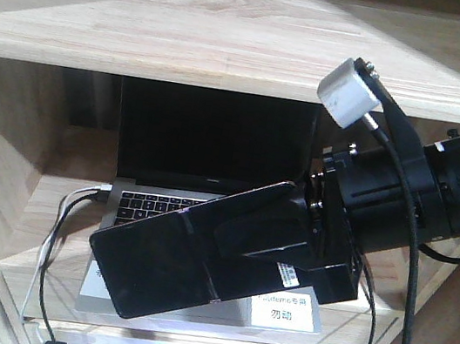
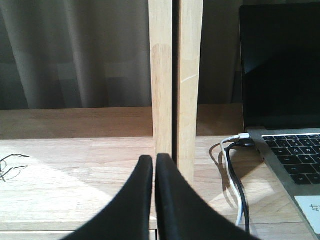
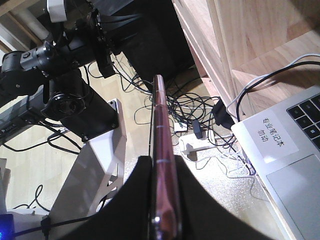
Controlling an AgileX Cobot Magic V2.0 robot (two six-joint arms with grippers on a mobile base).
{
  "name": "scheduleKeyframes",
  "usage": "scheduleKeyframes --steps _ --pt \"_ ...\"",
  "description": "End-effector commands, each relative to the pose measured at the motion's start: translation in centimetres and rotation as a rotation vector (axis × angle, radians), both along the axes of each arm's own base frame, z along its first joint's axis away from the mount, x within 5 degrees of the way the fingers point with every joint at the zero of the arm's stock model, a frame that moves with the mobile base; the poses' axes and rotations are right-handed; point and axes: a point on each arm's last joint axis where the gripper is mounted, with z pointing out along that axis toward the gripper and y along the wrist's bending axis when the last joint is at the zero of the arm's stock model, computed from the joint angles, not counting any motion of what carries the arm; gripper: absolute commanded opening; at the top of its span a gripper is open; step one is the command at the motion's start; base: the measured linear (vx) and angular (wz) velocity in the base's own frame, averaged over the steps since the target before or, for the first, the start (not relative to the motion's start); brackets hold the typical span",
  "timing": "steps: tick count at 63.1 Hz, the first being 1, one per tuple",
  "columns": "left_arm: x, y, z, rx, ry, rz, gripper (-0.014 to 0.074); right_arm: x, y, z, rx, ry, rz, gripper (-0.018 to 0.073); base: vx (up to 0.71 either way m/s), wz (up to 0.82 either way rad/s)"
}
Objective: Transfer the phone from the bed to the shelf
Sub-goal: 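Raise the held phone with the right gripper above the upper shelf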
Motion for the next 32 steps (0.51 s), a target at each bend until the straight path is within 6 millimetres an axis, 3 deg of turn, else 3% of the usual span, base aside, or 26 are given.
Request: scheduleKeyframes --steps 1,20,32 --pt "0.0 0.0 0.4 -0.005 -0.071 0.003 0.0001 -1.2 0.1 2.0 0.085 -0.002 0.052 -0.0002 0.0 0.0" --pt "0.0 0.0 0.4 -0.005 -0.071 0.003 0.0001 -2.0 0.0 3.4 0.164 -0.023 0.033 -0.0002 0.0 0.0" --pt "0.0 0.0 0.4 -0.005 -0.071 0.003 0.0001 -2.6 -0.1 6.4 0.233 -0.067 0.029 -0.0002 0.0 0.0"
